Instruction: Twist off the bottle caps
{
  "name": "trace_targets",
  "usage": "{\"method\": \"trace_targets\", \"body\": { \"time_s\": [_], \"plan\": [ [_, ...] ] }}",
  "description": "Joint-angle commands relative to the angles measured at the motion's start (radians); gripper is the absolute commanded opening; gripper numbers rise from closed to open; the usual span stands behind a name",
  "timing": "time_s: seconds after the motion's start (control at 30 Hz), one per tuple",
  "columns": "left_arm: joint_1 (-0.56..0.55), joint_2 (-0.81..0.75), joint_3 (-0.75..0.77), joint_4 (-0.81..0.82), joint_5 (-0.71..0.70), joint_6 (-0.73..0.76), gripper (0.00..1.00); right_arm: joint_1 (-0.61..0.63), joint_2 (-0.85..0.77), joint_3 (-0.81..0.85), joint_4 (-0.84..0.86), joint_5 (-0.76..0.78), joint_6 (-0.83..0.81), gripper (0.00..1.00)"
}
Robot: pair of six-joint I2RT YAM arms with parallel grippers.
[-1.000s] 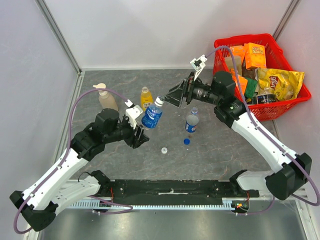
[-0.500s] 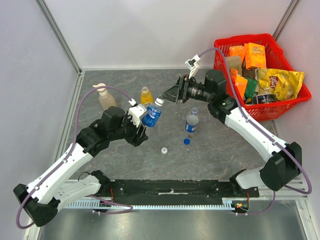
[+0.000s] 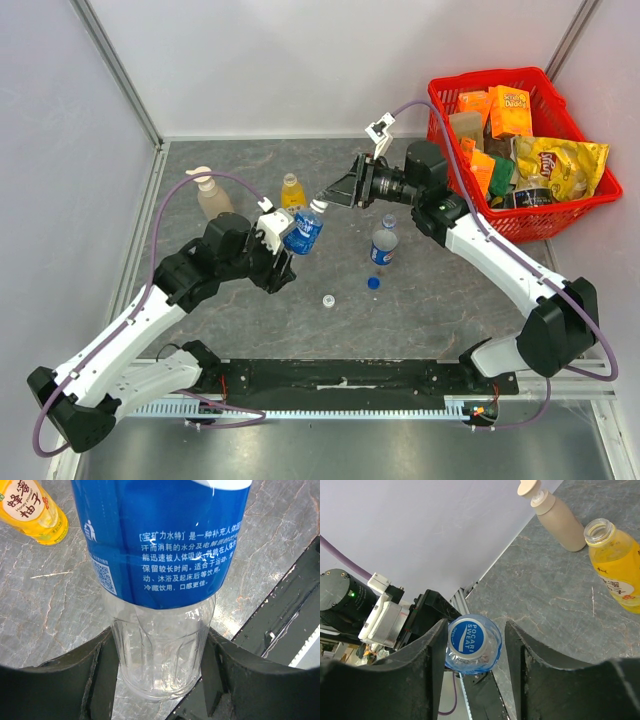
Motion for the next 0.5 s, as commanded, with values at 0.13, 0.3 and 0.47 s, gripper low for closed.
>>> {"method": "trace_targets", "body": {
  "time_s": [0.13, 0.3, 0.47],
  "plan": [
    [0.000, 0.012, 0.053, 0.026, -0.008, 0.024, 0.02, 0.013, 0.000, -0.011, 0.038, -0.041, 0.010, 0.55],
    [-0.001, 0.029, 0.065, 0.026, -0.005, 0.024, 0.02, 0.015, -0.007, -0.020, 0.040, -0.050, 0.007, 0.47],
    [0.002, 0.024, 0.059, 0.024, -0.005, 0.024, 0.02, 0.015, -0.021, -0.032, 0.058, -0.048, 0.012, 0.24]
  ]
}}
